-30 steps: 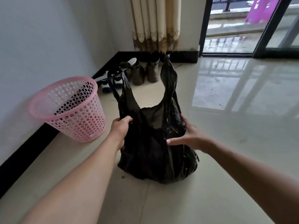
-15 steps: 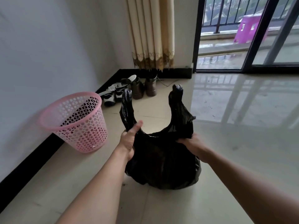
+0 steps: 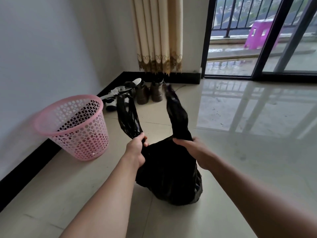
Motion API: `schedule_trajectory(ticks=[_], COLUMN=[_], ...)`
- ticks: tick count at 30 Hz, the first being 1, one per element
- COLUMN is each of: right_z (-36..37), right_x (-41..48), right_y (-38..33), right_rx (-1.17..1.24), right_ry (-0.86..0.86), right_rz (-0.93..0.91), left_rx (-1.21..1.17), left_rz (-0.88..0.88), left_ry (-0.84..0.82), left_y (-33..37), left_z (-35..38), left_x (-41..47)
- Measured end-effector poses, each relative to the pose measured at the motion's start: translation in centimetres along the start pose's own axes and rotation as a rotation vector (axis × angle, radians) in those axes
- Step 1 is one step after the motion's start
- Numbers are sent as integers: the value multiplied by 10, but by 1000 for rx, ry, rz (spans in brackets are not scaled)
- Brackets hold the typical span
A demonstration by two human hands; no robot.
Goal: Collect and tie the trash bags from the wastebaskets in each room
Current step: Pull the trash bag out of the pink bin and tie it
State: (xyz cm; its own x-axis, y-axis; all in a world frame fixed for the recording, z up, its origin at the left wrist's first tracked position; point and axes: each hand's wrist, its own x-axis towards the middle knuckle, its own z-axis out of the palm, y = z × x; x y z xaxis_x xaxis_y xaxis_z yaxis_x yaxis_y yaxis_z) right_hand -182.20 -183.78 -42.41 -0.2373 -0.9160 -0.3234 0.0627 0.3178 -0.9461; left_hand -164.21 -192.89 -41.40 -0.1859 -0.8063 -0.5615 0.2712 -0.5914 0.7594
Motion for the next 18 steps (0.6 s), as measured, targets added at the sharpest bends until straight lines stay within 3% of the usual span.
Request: schedule_trajectory(ticks=[4, 7, 9, 12, 15, 18], right_z=[13, 19, 17, 13, 11, 11], right_x=[3, 1, 4, 17, 22, 20], right_y=[-14, -21, -23, -22, -8, 1], right_rx=[145, 412, 622, 767, 379, -78], right_ry=[40, -82, -77, 156, 305, 311], right_rz=[39, 102, 153, 288, 356, 311], left_rx=[208, 221, 189, 359, 816, 1188], left_rz=[-90, -156, -76, 236, 586, 777], left_ry=[-78, -99, -29, 106, 68, 54], left_y=[-11, -10, -9, -12, -18, -27], left_z=[-5, -4, -2, 6, 18, 27], left_x=[0, -6, -6, -4, -8, -9])
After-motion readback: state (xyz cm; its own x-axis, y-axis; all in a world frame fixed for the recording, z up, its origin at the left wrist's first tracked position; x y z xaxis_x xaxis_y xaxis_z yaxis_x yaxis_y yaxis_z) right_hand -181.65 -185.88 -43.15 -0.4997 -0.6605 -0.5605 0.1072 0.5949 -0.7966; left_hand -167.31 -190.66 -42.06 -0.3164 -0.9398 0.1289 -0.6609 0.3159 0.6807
